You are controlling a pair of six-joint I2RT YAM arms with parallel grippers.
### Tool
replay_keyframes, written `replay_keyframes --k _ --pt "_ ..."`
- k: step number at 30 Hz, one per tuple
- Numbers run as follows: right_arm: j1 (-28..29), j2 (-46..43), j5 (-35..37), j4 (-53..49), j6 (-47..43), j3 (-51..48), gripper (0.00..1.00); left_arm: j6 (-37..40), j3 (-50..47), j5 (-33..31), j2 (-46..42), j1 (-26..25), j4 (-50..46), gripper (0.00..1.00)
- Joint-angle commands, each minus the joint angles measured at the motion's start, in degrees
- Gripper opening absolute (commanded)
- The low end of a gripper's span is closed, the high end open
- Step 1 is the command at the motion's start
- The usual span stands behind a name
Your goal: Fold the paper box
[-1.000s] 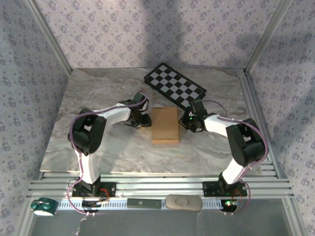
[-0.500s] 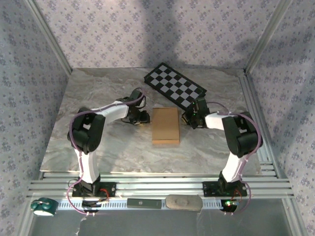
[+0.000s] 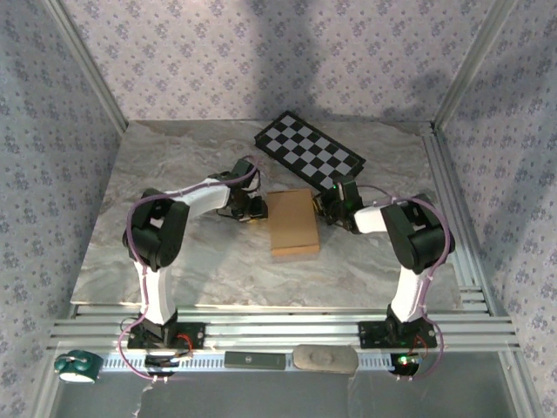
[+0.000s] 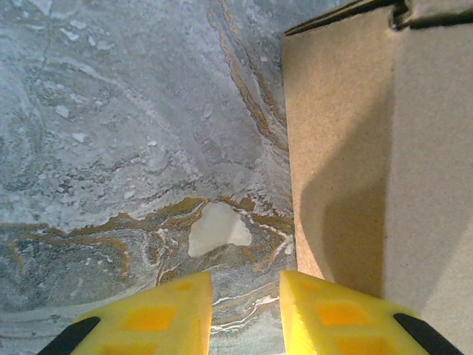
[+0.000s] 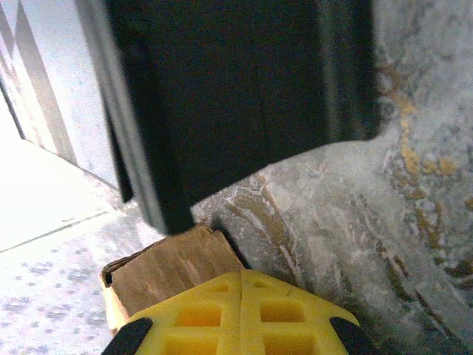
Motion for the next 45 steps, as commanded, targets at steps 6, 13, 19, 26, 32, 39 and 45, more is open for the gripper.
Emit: replay_keyframes --k 6,13,19,26,32,39,45 --pt "4.54 -6.64 -5.59 -1.22 3.21 -4.4 0.0 -0.4 -0.03 -0.29 0.81 -2.39 1.93 0.3" --pt "0.54 -27.25 15.17 -29.39 -6.72 -10.5 0.22 -2.23 -6.46 -6.15 -8.82 0.95 3.34 0.53" --pt "-1.39 -50.08 31.99 -49.24 -22.12 -8.0 0.82 -2.08 -13.01 -10.39 -22.68 3.46 4.85 1.0" --pt "-7.01 -58.05 40.42 -61.62 -40.68 -4.31 0.84 -1.63 -22.96 -19.36 -39.44 6.2 6.99 1.0" --pt "-5.05 -66.88 52.95 -59.22 -45.39 -10.96 0.99 -6.29 -30.57 -43.84 -49.84 6.2 3.46 1.0" --pt "-5.23 -60.83 57.4 -60.15 -46.53 -8.79 0.99 3.48 -37.87 -54.38 -53.21 6.2 10.29 1.0" --pt "-8.24 -58.99 45.92 -29.5 -70.4 -20.47 0.99 16.47 -42.62 -53.08 -53.98 6.09 20.92 1.0"
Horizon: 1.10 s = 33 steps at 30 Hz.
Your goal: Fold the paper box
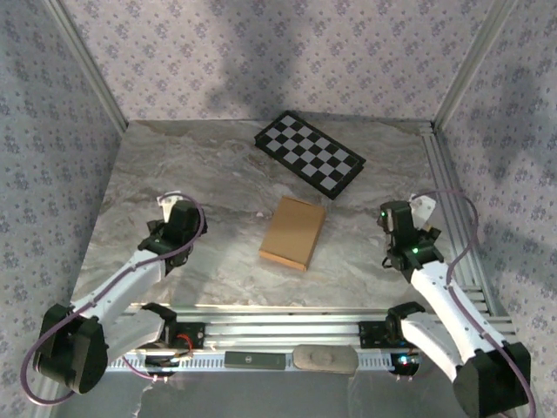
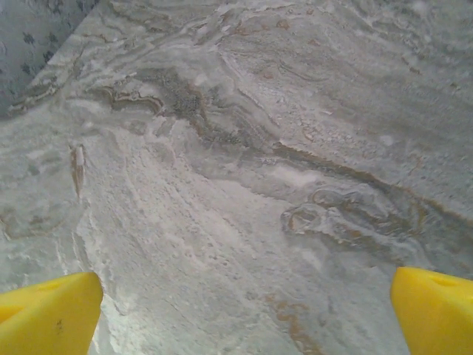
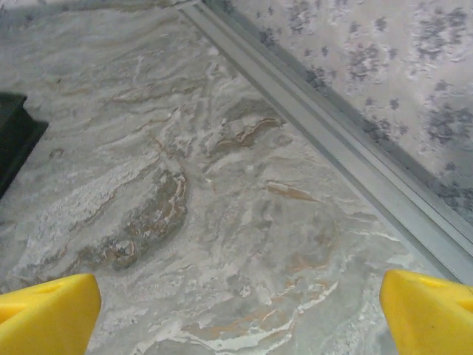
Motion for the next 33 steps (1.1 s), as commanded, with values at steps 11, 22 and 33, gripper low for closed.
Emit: replay_keyframes --k 11,22,33 --pt "-12.98 13.89 -25.7 55.99 -26.92 -18.63 0.99 24.07 -9.9 4.77 4.07 6.54 37.82 1.0" --pt "-15.76 34.82 -31.66 69.81 -27.96 -13.1 0.99 28.14 -10.7 16.41 23.78 15.85 61.92 1.0" --pt "-13.93 38.47 -28.77 67.32 -29.43 -9.65 0.99 19.86 -8.86 21.06 28.95 23.66 61.82 1.0"
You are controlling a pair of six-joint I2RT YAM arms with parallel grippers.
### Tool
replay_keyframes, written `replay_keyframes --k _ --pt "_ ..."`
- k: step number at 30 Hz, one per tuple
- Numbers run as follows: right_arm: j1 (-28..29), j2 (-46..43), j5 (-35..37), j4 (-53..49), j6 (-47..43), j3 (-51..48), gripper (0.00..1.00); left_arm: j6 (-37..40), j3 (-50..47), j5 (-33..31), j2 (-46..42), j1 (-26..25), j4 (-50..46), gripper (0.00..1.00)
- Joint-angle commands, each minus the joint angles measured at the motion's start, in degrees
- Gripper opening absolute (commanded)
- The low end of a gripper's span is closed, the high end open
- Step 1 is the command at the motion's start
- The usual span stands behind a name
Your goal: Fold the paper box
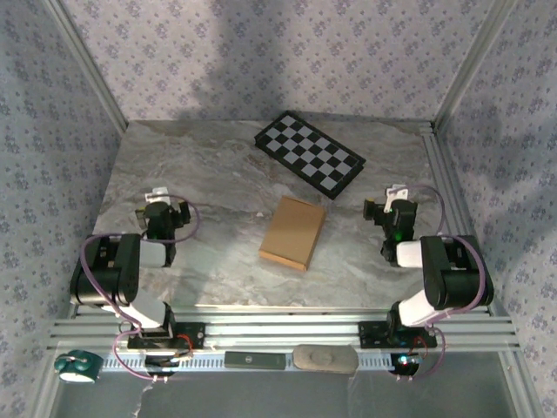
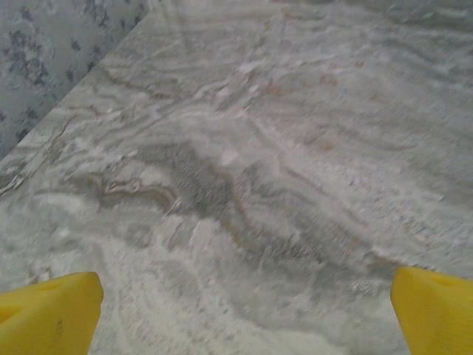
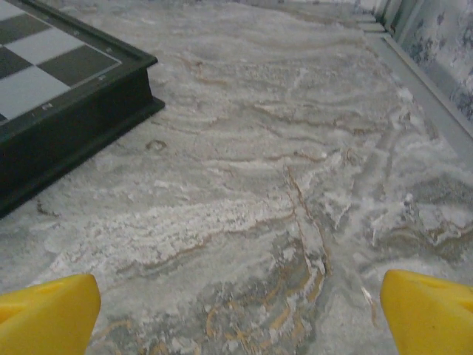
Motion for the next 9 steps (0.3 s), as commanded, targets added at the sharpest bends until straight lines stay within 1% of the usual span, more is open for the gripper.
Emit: replay_keyframes --k 1,9 --pt "0.24 0.42 1.7 1.02 -1.07 0.81 0.99 -1.59 1.72 1.76 -0.34 0.07 1.23 1.0" --pt "-0.18 0.35 2.07 0.74 -0.33 0.94 0.99 -1.5 1.59 1.86 -0.19 0.01 1.64 1.0"
